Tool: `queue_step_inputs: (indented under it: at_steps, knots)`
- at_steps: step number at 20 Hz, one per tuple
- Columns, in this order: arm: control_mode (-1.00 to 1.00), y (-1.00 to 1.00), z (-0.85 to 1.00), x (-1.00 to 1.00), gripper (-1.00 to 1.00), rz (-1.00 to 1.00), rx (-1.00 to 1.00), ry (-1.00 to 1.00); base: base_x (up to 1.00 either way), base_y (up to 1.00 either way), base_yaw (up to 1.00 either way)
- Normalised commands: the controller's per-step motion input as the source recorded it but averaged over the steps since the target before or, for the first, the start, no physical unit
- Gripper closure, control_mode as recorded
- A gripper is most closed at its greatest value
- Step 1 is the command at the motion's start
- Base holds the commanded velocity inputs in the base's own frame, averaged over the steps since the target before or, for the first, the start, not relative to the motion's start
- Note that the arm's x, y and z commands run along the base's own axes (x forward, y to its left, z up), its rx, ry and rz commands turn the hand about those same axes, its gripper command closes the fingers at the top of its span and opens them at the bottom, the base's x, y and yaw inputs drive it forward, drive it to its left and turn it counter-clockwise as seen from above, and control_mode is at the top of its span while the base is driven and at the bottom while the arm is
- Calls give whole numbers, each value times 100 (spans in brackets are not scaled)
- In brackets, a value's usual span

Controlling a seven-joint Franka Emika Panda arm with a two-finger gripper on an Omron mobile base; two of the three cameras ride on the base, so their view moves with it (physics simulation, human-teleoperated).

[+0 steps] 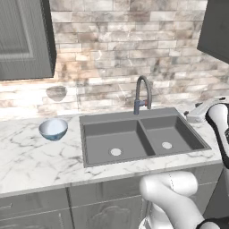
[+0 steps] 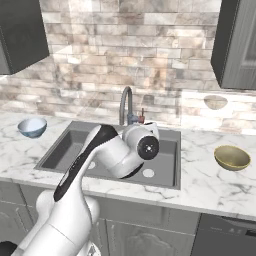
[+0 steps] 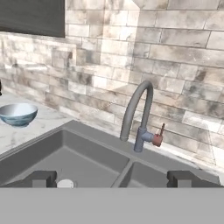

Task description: Rinse each bowl for a few seconds and place them down in the sink or on the counter.

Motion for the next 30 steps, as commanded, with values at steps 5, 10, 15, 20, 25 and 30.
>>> queue_step_inputs:
  at_steps: [5, 10, 15, 20, 25, 30]
  knots:
    - [-100, 0, -10, 29, -100, 3, 1, -7, 0, 0, 0]
    - [-100, 0, -8, 32, -100, 2, 2, -3, 0, 0, 0]
    - [-100, 0, -11, 30, -100, 3, 4, -2, 0, 0, 0]
    - [-100, 0, -10, 29, -100, 3, 5, -1, 0, 0, 0]
    - [-100, 0, -8, 31, -100, 5, 5, 0, 0, 0, 0]
    - [-100, 2, -6, 28, -100, 5, 4, 0, 0, 0, 0]
